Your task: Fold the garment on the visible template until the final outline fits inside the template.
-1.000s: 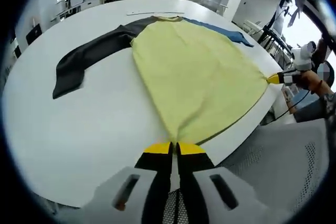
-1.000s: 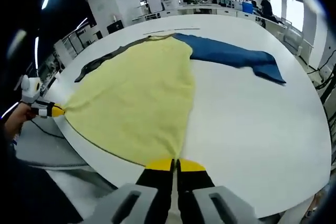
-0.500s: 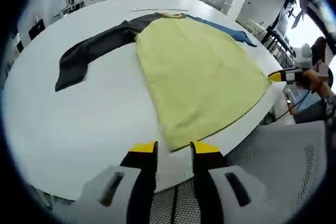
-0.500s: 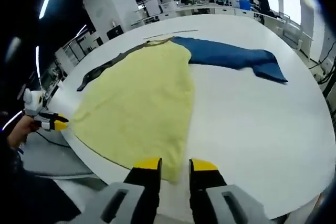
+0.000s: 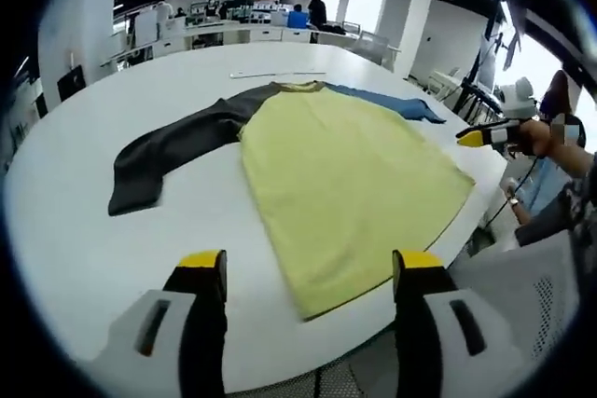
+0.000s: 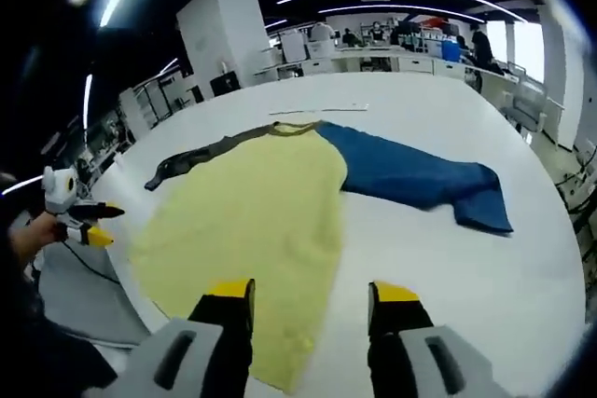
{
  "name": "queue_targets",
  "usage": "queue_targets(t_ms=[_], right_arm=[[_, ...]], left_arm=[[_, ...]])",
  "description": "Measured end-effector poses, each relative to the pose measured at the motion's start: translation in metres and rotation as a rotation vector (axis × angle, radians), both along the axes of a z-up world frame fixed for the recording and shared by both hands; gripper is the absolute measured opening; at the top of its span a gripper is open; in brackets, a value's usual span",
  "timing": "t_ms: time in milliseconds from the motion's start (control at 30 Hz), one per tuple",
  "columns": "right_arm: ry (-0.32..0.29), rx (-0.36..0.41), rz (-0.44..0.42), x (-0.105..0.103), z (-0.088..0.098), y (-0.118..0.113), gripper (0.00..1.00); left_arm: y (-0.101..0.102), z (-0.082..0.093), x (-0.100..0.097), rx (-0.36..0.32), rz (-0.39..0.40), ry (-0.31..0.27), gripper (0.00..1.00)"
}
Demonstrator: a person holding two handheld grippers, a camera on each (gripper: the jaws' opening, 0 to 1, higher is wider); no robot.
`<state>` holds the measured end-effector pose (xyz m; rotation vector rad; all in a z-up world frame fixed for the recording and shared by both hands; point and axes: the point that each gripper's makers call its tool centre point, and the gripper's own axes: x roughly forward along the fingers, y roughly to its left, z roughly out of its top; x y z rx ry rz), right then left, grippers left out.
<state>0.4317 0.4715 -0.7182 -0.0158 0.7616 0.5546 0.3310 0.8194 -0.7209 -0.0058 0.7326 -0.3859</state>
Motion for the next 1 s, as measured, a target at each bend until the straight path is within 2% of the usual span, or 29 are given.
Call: queue_targets(t_ms=[167, 333, 367, 400, 467, 533, 633, 833, 1000], right_arm=[[-0.042, -0.027, 0.016, 0.027, 0.007, -0.006, 0.47], [-0.067, -0.042, 0.021, 0.051, 0.006, -0.012, 0.45], [-0.07, -0.042, 0.016, 0.055, 0.006, -0.013, 0.45], [-0.097, -0.044, 0.005, 0.064, 0.007, -0.015, 0.44], [-0.105, -0.077, 0.001, 0.075, 0.004, -0.02, 0.44], [-0.122, -0.091, -0.006, 0.087, 0.002, -0.021, 0.44], [-0.103, -0.085, -0.007, 0.098, -0.005, -0.023, 0.44], [-0.079, -0.158, 0.033, 0.115, -0.022, -0.034, 0.44], [-0.077, -0.18, 0.026, 0.129, -0.031, -0.043, 0.43]], left_arm=[[0.002, 0.006, 0.007, 0.005, 0.005, -0.049, 0.83], [0.005, 0.009, 0.011, 0.012, 0.011, -0.065, 0.89], [0.005, 0.012, 0.012, 0.005, 0.013, -0.075, 0.9], [0.004, 0.014, 0.014, -0.009, 0.018, -0.088, 0.91], [0.003, 0.02, 0.018, -0.032, 0.033, -0.107, 0.95], [0.001, 0.024, 0.02, -0.026, 0.033, -0.12, 0.99], [0.0, 0.027, 0.022, -0.014, 0.034, -0.131, 0.99], [0.007, 0.03, 0.025, -0.002, 0.053, -0.149, 0.99], [0.011, 0.027, 0.027, 0.0, 0.061, -0.146, 0.99]])
